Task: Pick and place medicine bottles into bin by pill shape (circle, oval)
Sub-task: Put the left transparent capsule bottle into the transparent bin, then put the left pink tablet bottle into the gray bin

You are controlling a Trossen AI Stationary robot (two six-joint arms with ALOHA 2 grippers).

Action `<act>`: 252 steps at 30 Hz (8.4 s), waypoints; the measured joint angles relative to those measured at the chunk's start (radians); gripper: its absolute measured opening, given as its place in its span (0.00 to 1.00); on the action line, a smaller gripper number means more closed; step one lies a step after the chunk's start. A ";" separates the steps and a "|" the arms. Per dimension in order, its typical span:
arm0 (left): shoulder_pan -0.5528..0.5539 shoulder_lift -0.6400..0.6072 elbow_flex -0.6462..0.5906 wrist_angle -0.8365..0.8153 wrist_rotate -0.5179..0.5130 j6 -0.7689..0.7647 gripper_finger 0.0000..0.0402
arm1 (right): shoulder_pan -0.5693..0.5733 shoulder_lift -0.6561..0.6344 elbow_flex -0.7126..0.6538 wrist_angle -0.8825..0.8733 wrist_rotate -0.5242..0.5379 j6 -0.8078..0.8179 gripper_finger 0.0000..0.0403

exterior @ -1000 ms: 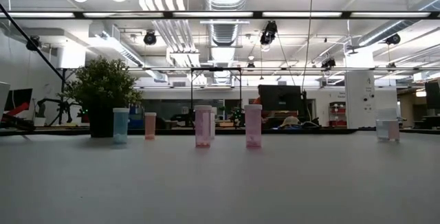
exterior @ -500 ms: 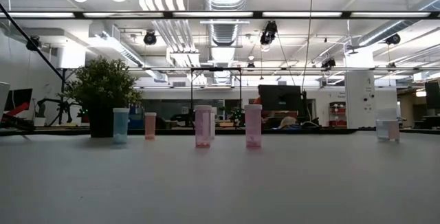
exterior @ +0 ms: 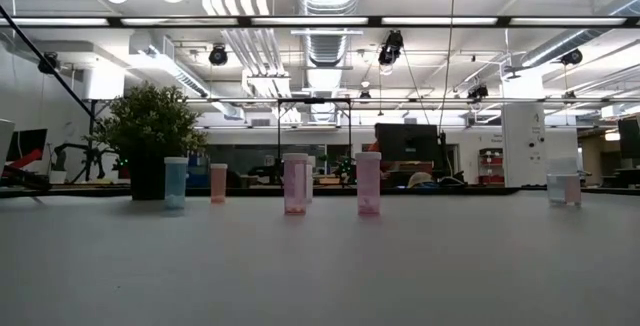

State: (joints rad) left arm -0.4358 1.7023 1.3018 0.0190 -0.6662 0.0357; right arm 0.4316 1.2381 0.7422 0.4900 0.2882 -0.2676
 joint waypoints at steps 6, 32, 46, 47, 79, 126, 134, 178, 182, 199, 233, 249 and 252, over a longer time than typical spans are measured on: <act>0.000 -0.003 0.000 -0.012 -0.001 0.049 0.65 | 0.009 -0.101 0.039 -0.333 -0.005 0.162 0.33; 0.005 -0.033 0.000 0.117 -0.003 0.129 0.65 | 0.699 -0.273 -0.020 -1.076 0.041 1.220 0.33; 0.012 -0.037 0.000 0.264 -0.005 0.163 0.65 | 0.801 -0.152 -0.224 -0.837 0.259 1.225 0.33; 0.015 -0.037 0.000 0.265 -0.005 0.163 0.65 | 0.801 -0.146 -0.231 -0.817 0.262 1.223 0.33; 0.037 -0.094 0.000 0.082 0.007 0.156 0.65 | 0.679 -0.134 0.090 -1.211 0.402 1.262 0.47; 0.318 -0.116 -0.507 0.091 0.455 -0.241 0.65 | 0.237 -0.156 0.118 -1.076 0.710 0.662 0.38; 0.319 -0.033 -0.513 0.158 0.441 -0.240 0.65 | 0.237 -0.156 0.114 -1.075 0.710 0.668 0.37; -0.166 -0.387 -0.246 -0.385 0.368 -0.698 0.24 | 0.098 -0.182 0.114 -0.861 0.697 0.284 0.32; -0.309 -0.405 -0.241 -0.546 0.369 -0.809 0.24 | 0.098 -0.174 0.114 -0.849 0.690 0.300 0.32; -0.580 -0.442 -0.239 -0.843 0.228 -1.104 0.24 | 0.098 -0.171 0.114 -0.791 0.605 0.292 0.32; -0.771 -0.309 -0.427 -1.004 0.042 -1.261 0.24 | 0.098 -0.171 0.114 -0.710 0.602 0.318 0.32; -0.771 -0.196 -0.434 -0.897 0.001 -1.264 0.25 | 0.098 -0.171 0.114 -0.709 0.602 0.308 0.32; -0.771 -0.189 -0.434 -0.888 0.002 -1.264 0.25 | 0.098 -0.171 0.114 -0.709 0.602 0.308 0.32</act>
State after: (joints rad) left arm -1.2064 1.5131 0.8677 -0.8686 -0.6643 -1.2282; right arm 0.5293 1.0676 0.8562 -0.2188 0.8906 0.0402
